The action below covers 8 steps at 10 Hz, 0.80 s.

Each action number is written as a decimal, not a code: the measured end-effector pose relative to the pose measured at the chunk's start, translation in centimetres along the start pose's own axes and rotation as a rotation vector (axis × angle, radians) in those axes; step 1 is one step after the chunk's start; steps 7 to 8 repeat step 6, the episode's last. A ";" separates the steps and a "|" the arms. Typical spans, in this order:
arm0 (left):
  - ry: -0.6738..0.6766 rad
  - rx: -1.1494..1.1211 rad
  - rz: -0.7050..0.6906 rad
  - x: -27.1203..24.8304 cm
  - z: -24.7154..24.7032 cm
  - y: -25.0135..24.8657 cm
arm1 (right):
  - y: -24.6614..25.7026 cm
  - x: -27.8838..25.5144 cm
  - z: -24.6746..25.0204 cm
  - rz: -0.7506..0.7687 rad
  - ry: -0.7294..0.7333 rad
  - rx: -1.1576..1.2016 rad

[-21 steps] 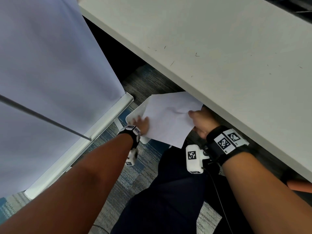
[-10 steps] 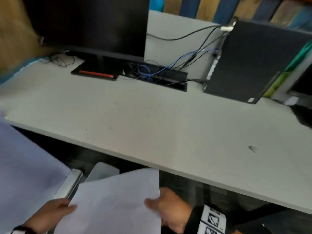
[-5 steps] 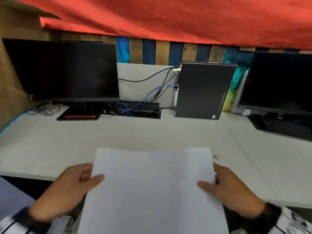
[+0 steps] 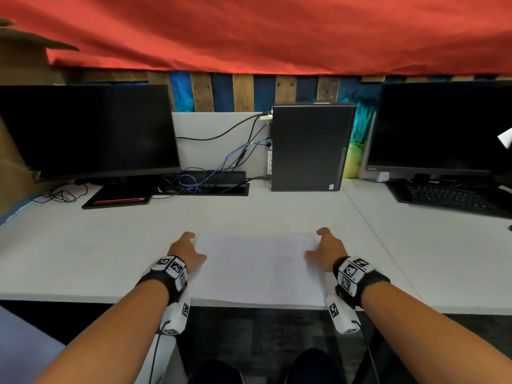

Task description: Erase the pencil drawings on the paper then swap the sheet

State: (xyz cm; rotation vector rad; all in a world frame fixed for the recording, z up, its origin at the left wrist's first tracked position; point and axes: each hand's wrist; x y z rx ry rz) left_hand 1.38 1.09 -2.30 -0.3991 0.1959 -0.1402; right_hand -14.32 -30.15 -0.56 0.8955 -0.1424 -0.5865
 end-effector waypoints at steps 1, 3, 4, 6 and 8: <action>0.004 0.145 -0.066 -0.3 -0.2 -0.1 | 0.0 -0.4 0.2 0.083 0.028 -0.118; 0.193 0.553 -0.246 -1.7 -1.6 -1.1 | -1.6 -1.6 -0.2 0.213 0.346 -0.482; 0.232 0.613 -0.268 -1.9 -1.7 -1.6 | -1.6 -1.8 0.4 0.257 0.368 -0.540; 0.202 0.573 -0.255 -1.9 -1.8 -1.2 | -1.7 -1.8 0.5 0.285 0.372 -0.505; 0.202 0.573 -0.255 -1.9 -1.8 -1.2 | -1.7 -1.8 0.5 0.285 0.372 -0.505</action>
Point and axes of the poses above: each hand's wrist, its own x-axis towards the middle knuckle, its own z-axis out of the back of the hand, y = z × x, and after that the axes turned 13 degrees about x, right-handed
